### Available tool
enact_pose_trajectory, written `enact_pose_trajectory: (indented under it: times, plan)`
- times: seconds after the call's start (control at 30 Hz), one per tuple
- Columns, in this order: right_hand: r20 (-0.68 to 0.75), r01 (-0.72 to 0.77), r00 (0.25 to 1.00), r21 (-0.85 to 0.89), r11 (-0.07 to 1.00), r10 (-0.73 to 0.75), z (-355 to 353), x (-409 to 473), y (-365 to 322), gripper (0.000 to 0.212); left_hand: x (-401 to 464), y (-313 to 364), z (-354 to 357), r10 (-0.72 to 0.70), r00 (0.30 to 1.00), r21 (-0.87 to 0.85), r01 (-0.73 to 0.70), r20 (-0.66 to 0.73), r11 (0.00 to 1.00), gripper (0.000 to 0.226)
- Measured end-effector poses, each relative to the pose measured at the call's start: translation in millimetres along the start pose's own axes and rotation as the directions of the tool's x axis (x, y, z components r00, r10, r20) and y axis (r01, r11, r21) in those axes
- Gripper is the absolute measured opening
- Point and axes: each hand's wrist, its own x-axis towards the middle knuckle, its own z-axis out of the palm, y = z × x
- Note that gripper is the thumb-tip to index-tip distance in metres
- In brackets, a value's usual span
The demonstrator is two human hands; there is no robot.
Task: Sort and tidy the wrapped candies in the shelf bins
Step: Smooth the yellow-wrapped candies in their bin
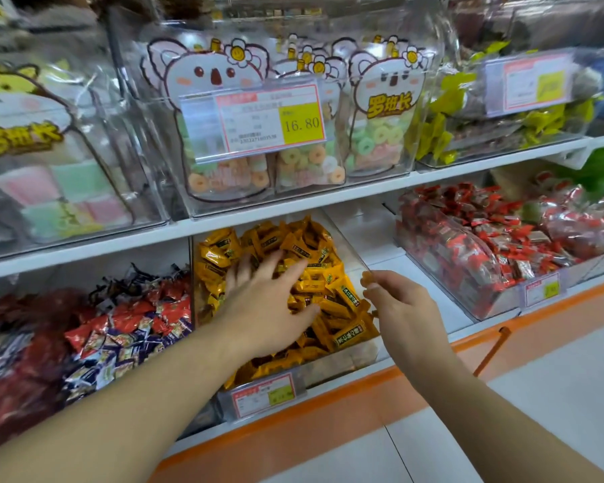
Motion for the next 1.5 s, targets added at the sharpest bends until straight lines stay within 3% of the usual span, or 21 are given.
enact_pose_trajectory:
  times: [0.3,0.57,0.7,0.8,0.9,0.97,1.03,1.1,1.2,1.3,1.5]
  plan:
    - [-0.001,-0.024,1.000,0.035,0.999,0.024,0,0,0,0.027,5,53,24,0.179,0.982,-0.037,-0.181,-0.051,0.983,0.067]
    - [0.027,-0.009,1.000,0.003,1.000,0.009,-3,-1,-2,0.031,10,-1,-3,0.072,0.995,-0.039,-0.075,-0.075,0.996,0.089]
    - [0.038,0.000,0.999,-0.006,1.000,0.001,-5,-2,-3,0.032,9,-16,-16,0.100,0.990,0.013,-0.099,-0.098,0.995,0.081]
    - [0.036,0.061,0.998,-0.125,0.990,-0.057,-5,-3,-5,0.032,7,-23,-17,0.091,0.982,0.017,-0.090,-0.162,0.996,0.075]
    - [0.084,0.293,0.956,-0.375,0.879,-0.282,-5,-3,-8,0.050,5,-25,-14,0.087,0.979,0.009,-0.086,-0.183,0.996,0.072]
    - [0.227,0.519,0.852,-0.471,0.713,-0.471,1,2,-15,0.052,5,-26,-11,0.090,0.976,0.021,-0.088,-0.198,0.996,0.071]
    - [0.404,0.658,0.749,-0.547,0.517,-0.526,11,9,-17,0.042,5,-26,-10,0.096,0.976,0.028,-0.092,-0.197,0.995,0.069]
    - [0.491,0.683,0.721,-0.622,0.382,-0.489,22,15,-16,0.036,5,-25,-8,0.112,0.977,0.028,-0.109,-0.182,0.994,0.065]
    - [0.406,0.627,0.743,-0.699,0.344,-0.531,27,21,-11,0.022,6,-25,-4,0.146,0.977,0.088,-0.134,-0.158,0.987,0.068]
    - [0.289,0.601,0.713,-0.722,0.344,-0.639,26,26,-6,0.014,9,-25,-1,0.132,0.973,0.123,-0.110,-0.190,0.986,0.079]
    - [0.202,0.559,0.713,-0.743,0.369,-0.672,34,26,-2,0.013,16,-25,-5,0.082,0.957,0.144,-0.043,-0.280,0.989,0.070]
